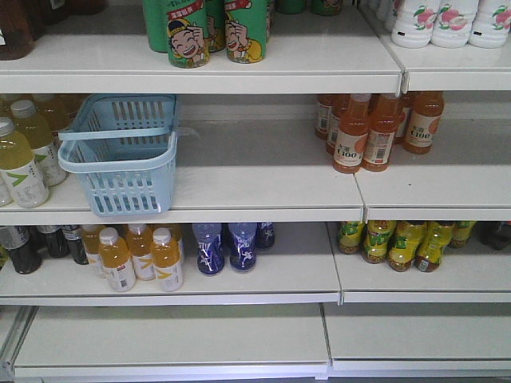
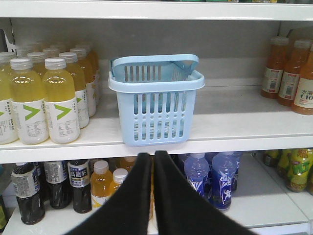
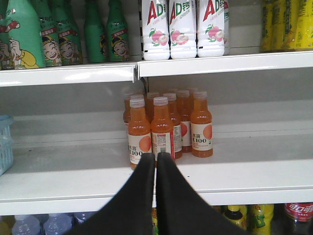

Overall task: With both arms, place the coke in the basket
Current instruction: 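Approach closer, aligning the left gripper with the light-blue basket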

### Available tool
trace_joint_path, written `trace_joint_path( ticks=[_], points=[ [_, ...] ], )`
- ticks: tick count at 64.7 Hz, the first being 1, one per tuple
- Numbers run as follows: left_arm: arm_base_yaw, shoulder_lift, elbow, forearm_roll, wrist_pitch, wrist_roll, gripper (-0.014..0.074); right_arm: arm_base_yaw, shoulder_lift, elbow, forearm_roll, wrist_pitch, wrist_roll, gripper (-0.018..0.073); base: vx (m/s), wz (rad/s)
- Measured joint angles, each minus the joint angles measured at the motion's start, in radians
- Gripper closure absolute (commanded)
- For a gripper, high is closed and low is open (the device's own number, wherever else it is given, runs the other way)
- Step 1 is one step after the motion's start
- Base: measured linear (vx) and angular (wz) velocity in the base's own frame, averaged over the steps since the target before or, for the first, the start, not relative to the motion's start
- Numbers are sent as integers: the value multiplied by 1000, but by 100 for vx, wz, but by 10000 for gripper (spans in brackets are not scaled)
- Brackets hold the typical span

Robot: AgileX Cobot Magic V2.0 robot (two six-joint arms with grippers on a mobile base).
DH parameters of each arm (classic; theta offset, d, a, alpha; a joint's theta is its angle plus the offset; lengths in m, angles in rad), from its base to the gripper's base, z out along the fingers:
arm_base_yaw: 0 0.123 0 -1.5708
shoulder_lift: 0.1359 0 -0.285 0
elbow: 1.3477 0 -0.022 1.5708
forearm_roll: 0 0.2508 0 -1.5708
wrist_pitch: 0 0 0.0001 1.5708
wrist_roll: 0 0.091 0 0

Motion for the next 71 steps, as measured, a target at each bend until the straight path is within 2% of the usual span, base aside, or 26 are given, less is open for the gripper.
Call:
trace_joint_path(
  ticks=[11,15,21,26,29,35,44,48,50,56,61,71],
  points=[
    [0,0,0,0,-6,-1,602,0,0,0,0,0,0,564,0,0],
    [0,0,0,-19,-30,-34,602,0,0,0,0,0,0,564,0,0],
    [0,0,0,-128,-92,-162,602,0,0,0,0,0,0,564,0,0],
    [0,0,0,-271,-157,-317,602,0,0,0,0,0,0,564,0,0],
    [0,0,0,-333,-183,-372,602,0,0,0,0,0,0,564,0,0],
    [0,0,0,-427,-227,-424,602,0,0,0,0,0,0,564,0,0],
    [0,0,0,-513,-356,-454,602,0,0,0,0,0,0,564,0,0],
    [0,0,0,-556,-417,-519,602,0,0,0,0,0,0,564,0,0],
    [0,0,0,-576,-453,-585,602,0,0,0,0,0,0,564,0,0],
    [0,0,-32,-571,-480,-735,602,0,0,0,0,0,0,564,0,0],
    [0,0,-102,-492,-491,-821,602,0,0,0,0,0,0,564,0,0],
    [0,98,-311,-303,-524,-865,602,0,0,0,0,0,0,564,0,0]
  ],
)
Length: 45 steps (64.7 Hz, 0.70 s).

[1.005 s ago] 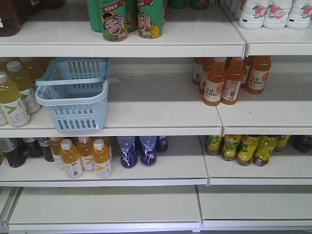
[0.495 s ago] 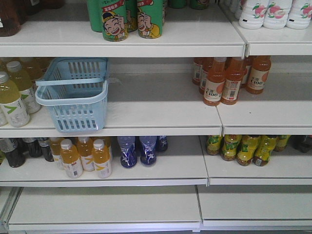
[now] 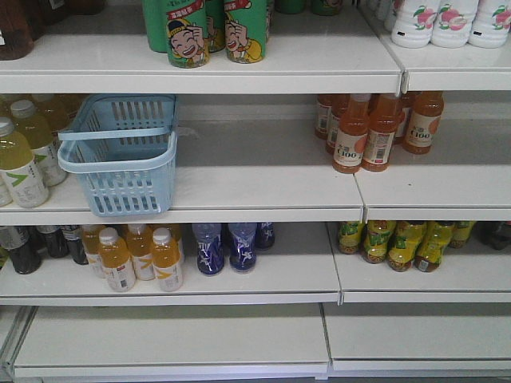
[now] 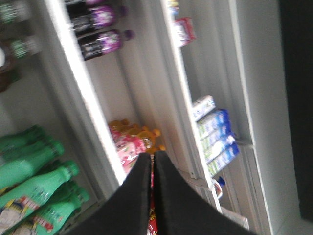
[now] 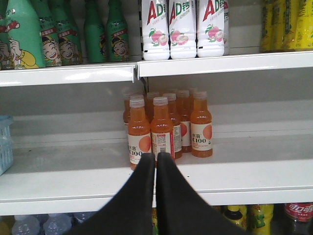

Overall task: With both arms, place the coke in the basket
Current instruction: 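Approach closer, aligning the left gripper with the light-blue basket, then reach the left gripper to the basket handle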

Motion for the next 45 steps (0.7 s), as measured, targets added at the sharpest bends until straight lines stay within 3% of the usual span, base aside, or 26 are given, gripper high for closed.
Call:
trace_joint_path(
  ticks=[6,14,23,31,36,45],
  points=[
    [0,125,-115,109,-2,-33,598,0,0,0,0,0,0,564,0,0],
    [0,321,-215,250,-7,-169,561,0,0,0,0,0,0,564,0,0],
    [0,552,-244,464,-91,-390,454,0,0,0,0,0,0,564,0,0],
    [0,748,-244,619,-208,-608,291,0,0,0,0,0,0,564,0,0],
    [0,875,-244,651,-256,-671,183,0,0,0,0,0,0,564,0,0],
    [0,1067,-244,630,-334,-699,43,0,0,0,0,0,0,564,0,0]
  ],
)
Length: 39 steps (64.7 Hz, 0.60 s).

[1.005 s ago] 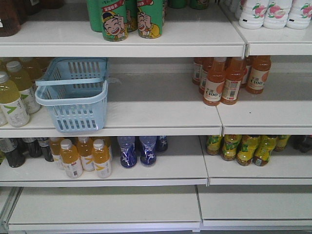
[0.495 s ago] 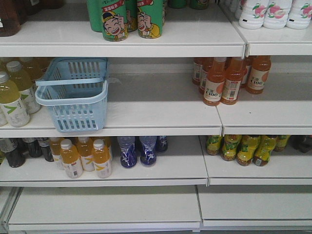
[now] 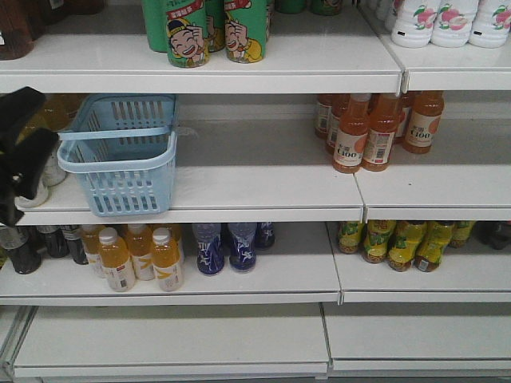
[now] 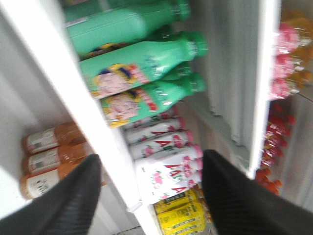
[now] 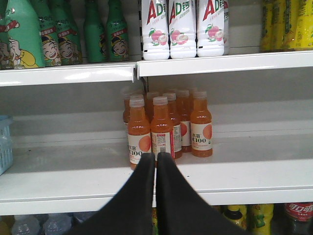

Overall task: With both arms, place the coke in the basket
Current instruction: 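Reach the left gripper to the basket handle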

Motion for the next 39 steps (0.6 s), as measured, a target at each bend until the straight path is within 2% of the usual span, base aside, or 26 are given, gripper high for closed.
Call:
trace_joint_path(
  ticks=[15,28,39],
  points=[
    [0,362,-107,-83,-239,-7,15,0,0,0,0,0,0,564,0,0],
    [0,552,-227,-103,-270,-8,15,0,0,0,0,0,0,564,0,0],
    [0,647,-281,-190,-269,-12,15,0,0,0,0,0,0,564,0,0]
  ],
)
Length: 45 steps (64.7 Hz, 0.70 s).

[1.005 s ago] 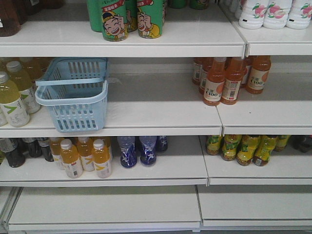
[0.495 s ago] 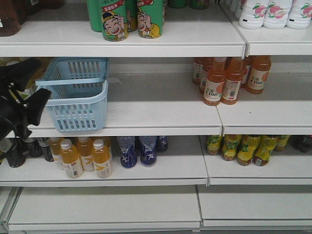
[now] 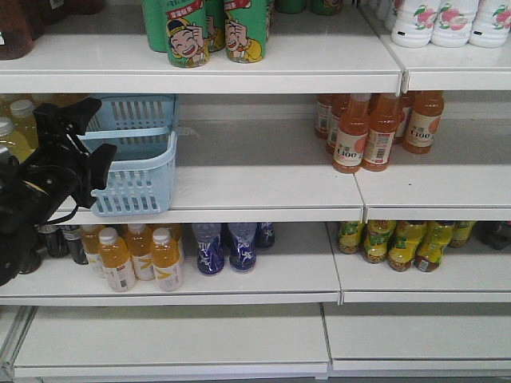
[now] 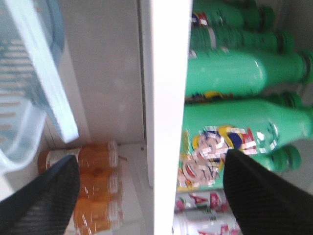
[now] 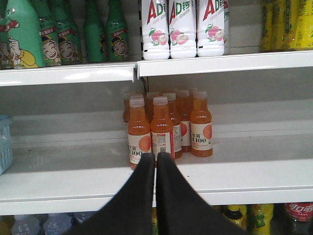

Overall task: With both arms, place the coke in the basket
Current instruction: 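Reach the left gripper to the basket handle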

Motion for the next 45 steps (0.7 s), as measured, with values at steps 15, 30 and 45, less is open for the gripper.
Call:
trace_joint_path(
  ticks=[15,30,45],
  points=[
    [0,86,-94,-15,3,-30,15,0,0,0,0,0,0,564,0,0],
    [0,136,-123,-15,30,-46,15,0,0,0,0,0,0,564,0,0],
    [0,144,-127,-44,80,-48,15,0,0,0,0,0,0,564,0,0]
  ],
)
